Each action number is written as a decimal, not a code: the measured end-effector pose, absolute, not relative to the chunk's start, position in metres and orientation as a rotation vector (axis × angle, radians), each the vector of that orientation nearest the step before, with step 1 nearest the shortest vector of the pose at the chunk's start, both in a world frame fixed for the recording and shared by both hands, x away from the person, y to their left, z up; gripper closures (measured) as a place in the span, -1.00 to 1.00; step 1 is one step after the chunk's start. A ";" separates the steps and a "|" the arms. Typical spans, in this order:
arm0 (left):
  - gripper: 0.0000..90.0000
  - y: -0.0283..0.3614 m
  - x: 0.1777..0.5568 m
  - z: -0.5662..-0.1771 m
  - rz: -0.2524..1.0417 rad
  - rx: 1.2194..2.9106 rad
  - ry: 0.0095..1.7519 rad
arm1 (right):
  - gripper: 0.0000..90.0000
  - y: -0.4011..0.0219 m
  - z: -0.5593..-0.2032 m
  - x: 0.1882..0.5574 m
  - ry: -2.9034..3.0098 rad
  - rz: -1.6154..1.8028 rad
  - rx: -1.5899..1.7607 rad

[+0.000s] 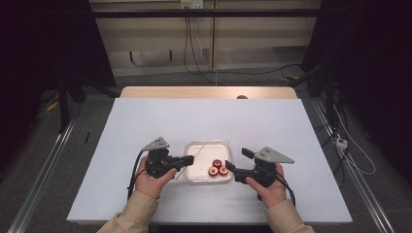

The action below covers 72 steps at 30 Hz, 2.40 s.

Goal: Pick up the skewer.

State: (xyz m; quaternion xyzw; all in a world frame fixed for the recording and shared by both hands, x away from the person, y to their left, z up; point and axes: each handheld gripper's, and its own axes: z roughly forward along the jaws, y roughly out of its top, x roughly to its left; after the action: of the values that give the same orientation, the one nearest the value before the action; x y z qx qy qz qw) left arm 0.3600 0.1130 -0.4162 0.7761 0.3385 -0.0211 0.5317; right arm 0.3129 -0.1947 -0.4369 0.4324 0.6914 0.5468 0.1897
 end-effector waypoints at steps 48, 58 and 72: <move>0.99 0.085 0.349 -0.422 -0.116 2.008 0.705 | 0.84 -0.159 -0.410 0.336 1.928 1.974 1.383; 1.00 0.118 0.355 -0.415 -0.095 1.963 0.785 | -0.46 -0.174 -0.420 0.338 2.014 1.730 1.327; 0.99 0.133 0.353 -0.416 -0.083 1.961 0.817 | -0.84 -0.174 -0.438 0.341 2.116 1.459 1.268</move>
State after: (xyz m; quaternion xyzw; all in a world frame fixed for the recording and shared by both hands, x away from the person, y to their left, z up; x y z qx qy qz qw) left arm 0.3526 0.1333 -0.4164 0.8061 0.3357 -0.0343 0.4861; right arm 0.3409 -0.1736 -0.4379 0.4382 0.7313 0.5043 0.1371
